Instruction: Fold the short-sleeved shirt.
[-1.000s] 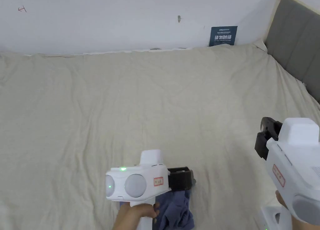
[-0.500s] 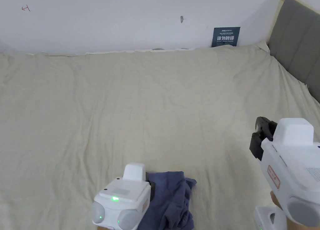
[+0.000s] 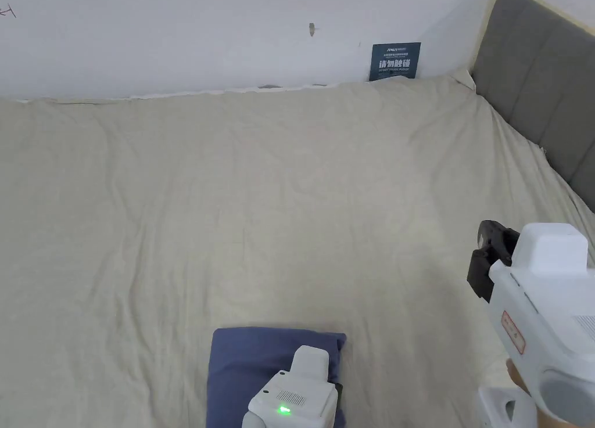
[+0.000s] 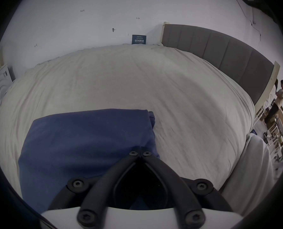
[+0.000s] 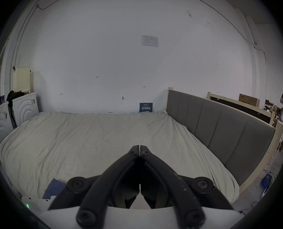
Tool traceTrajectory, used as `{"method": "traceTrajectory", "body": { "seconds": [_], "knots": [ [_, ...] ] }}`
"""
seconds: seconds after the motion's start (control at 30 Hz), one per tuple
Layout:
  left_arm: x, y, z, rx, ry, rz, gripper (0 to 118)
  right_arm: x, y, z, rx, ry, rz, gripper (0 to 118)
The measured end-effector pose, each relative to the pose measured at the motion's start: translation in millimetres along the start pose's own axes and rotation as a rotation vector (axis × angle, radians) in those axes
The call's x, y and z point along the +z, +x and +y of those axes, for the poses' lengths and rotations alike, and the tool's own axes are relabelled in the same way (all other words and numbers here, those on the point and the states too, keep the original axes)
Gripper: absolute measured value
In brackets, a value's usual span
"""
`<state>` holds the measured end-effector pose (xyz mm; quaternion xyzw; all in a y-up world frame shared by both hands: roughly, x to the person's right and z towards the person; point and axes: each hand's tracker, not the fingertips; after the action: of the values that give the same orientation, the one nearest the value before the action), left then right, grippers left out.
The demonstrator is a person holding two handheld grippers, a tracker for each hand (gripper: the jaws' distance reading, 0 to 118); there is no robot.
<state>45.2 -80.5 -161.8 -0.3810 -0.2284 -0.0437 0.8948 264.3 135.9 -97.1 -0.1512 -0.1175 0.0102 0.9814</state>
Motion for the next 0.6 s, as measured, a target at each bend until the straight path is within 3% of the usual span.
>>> {"method": "traceTrajectory", "body": {
  "seconds": [0.13,0.3,0.6],
  "knots": [
    [14,-6,16,0.007,-0.017,-0.016,0,0,0,0,-0.008,-0.002,0.001,2],
    [77,-25,62,0.016,0.210,-0.029,0,7,-11,10,-0.007,0.029,0.025,2],
    [174,-76,123,-0.051,0.525,0.149,0,26,-43,30,-0.002,0.114,0.085,2]
  ]
}}
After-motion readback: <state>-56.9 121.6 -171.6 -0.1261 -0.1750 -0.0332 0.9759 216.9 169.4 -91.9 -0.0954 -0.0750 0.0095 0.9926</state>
